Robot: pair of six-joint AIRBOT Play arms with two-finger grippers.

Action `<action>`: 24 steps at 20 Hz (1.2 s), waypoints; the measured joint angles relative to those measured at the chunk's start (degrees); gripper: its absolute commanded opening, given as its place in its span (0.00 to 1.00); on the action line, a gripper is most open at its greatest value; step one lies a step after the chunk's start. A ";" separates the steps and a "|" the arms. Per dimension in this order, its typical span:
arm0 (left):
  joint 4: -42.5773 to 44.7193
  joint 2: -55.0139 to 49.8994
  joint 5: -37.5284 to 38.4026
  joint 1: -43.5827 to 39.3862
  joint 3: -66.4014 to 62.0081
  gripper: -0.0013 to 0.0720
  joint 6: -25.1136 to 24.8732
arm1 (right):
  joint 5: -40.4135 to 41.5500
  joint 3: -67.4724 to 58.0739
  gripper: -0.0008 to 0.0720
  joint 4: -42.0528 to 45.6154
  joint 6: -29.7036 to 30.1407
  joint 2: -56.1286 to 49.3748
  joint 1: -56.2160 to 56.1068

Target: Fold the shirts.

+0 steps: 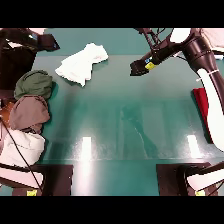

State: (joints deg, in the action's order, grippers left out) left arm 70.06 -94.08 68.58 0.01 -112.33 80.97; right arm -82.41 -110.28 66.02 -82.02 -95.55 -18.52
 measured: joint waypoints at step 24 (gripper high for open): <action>-17.55 -13.77 -15.12 0.00 -7.80 0.05 -7.50 | 3.91 -0.04 0.05 0.02 0.00 8.00 3.10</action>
State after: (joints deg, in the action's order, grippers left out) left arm 52.51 -107.85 53.45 0.01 -120.14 73.47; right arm -78.50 -110.32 66.04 -82.02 -87.55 -15.42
